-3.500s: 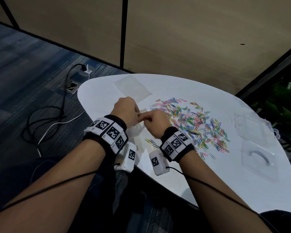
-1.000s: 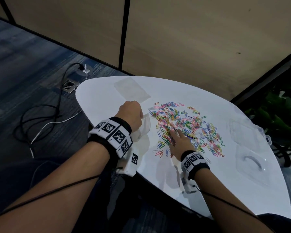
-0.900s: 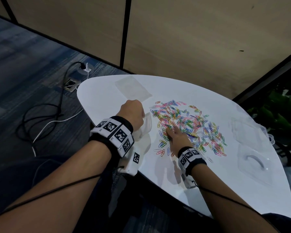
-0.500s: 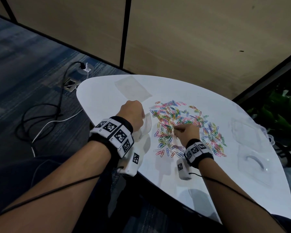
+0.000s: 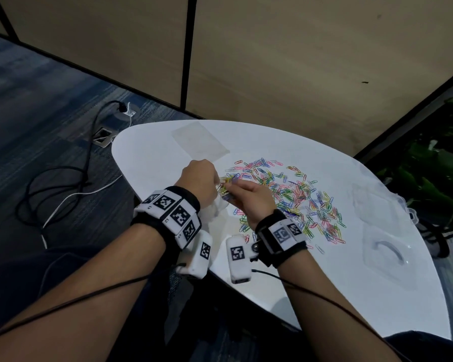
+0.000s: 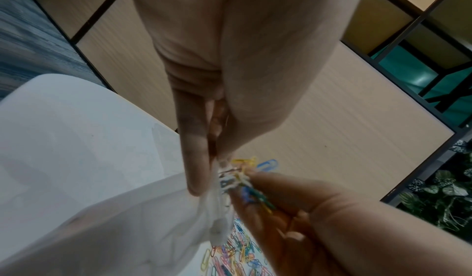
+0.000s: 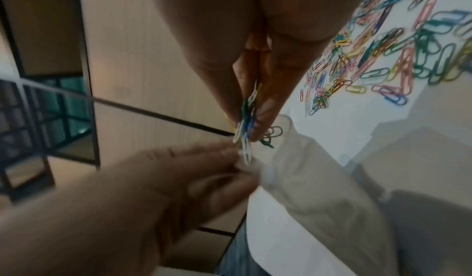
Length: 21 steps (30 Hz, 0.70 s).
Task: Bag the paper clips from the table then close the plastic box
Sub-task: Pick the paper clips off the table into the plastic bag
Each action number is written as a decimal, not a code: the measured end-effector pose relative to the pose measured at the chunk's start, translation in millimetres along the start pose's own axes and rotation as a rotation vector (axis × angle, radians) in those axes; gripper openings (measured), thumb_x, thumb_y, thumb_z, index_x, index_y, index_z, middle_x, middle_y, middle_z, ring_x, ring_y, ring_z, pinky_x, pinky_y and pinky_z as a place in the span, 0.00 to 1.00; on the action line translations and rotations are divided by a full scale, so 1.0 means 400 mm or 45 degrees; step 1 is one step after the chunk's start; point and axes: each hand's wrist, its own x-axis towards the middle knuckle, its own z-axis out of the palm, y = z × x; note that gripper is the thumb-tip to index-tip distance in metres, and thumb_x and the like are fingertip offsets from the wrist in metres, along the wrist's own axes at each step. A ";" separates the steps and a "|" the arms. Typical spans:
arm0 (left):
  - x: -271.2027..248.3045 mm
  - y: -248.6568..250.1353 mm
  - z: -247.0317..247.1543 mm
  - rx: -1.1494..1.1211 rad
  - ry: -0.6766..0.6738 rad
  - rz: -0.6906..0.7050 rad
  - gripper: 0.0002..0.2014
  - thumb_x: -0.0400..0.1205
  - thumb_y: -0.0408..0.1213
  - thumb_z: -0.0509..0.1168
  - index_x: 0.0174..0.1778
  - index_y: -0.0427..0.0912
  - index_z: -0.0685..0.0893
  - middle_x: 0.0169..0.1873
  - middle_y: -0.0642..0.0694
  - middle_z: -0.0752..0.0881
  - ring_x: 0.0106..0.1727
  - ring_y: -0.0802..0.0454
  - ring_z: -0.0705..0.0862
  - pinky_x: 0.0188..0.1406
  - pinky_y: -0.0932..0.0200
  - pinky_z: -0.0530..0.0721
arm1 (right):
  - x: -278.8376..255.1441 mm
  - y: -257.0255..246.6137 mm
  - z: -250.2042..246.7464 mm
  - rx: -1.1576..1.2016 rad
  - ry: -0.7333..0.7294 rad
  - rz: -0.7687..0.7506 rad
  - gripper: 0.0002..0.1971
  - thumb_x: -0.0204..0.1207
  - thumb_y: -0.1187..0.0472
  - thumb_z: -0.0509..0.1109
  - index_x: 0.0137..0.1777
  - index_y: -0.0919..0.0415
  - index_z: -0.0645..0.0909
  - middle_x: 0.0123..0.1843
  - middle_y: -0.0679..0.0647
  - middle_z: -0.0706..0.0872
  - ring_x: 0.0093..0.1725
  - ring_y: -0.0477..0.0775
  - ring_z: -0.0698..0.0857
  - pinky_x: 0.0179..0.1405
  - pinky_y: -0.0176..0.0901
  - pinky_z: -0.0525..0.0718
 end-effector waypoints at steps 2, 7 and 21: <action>0.003 -0.001 -0.001 -0.007 0.000 0.011 0.11 0.80 0.27 0.66 0.53 0.41 0.92 0.47 0.36 0.91 0.53 0.40 0.91 0.61 0.49 0.87 | 0.007 0.014 0.024 -0.155 0.057 -0.047 0.06 0.71 0.73 0.77 0.47 0.70 0.88 0.41 0.61 0.90 0.33 0.52 0.87 0.45 0.45 0.91; 0.006 -0.009 -0.005 -0.059 0.007 0.015 0.11 0.79 0.26 0.66 0.50 0.40 0.92 0.47 0.36 0.91 0.50 0.38 0.91 0.59 0.49 0.88 | 0.026 0.017 0.039 -0.601 0.140 -0.180 0.04 0.68 0.67 0.80 0.39 0.60 0.88 0.35 0.58 0.91 0.29 0.53 0.89 0.40 0.48 0.91; 0.010 -0.009 0.000 -0.108 0.048 0.020 0.14 0.78 0.25 0.63 0.40 0.42 0.93 0.41 0.38 0.91 0.48 0.38 0.91 0.56 0.48 0.90 | -0.004 0.004 0.045 -1.422 -0.224 -0.576 0.18 0.72 0.75 0.61 0.53 0.61 0.89 0.41 0.57 0.88 0.36 0.53 0.78 0.35 0.37 0.72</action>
